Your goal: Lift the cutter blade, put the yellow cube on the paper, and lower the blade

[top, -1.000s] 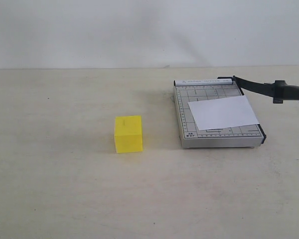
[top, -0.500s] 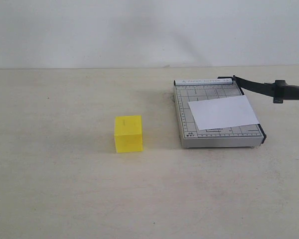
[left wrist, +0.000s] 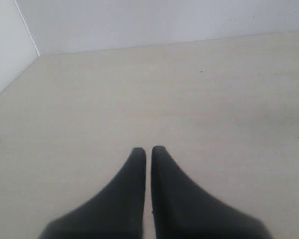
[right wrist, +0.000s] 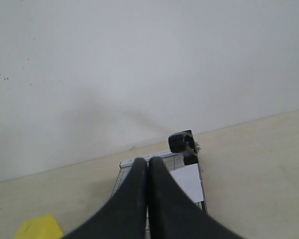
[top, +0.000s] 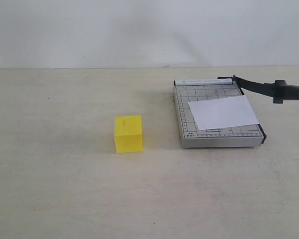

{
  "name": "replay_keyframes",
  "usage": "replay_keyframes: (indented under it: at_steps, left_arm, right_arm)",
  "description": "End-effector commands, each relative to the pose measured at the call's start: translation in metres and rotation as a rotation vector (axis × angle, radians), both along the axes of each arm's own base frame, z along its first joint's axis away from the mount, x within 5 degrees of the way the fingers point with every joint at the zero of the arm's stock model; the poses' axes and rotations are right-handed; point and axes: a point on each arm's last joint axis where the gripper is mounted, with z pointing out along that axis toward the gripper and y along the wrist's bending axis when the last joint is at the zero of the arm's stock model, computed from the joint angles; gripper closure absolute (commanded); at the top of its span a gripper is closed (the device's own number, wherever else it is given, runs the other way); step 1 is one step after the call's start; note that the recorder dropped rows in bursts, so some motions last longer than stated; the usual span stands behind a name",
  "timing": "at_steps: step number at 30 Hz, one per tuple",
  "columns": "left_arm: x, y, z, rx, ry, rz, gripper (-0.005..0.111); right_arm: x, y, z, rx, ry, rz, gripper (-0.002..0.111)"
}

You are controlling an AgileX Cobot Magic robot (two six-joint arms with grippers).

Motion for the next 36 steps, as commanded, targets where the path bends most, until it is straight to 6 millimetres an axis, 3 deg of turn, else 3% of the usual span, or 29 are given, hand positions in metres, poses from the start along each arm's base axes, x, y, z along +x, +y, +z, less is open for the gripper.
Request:
replay_keyframes:
  at_steps: [1,15,26,36]
  left_arm:
    - [0.0,-0.0001,0.0015,-0.008,-0.012,0.001,0.102]
    - [0.0,-0.0001,0.0015,-0.008,-0.012,0.001,0.102]
    - [0.0,-0.0001,0.0015,-0.008,-0.012,0.001,0.102]
    - [0.0,-0.0001,0.0015,-0.008,-0.012,0.001,0.102]
  right_arm:
    - [-0.0006,-0.0003,0.0015,-0.003,-0.017,-0.004,0.108]
    - [-0.0006,-0.0003,0.0015,-0.014,-0.018,-0.005,0.108]
    - [-0.0005,-0.0001,-0.0002,-0.298,-0.04,-0.022,0.108]
    - [-0.0005,0.0002,-0.0014,-0.293,-0.027,-0.017,0.108]
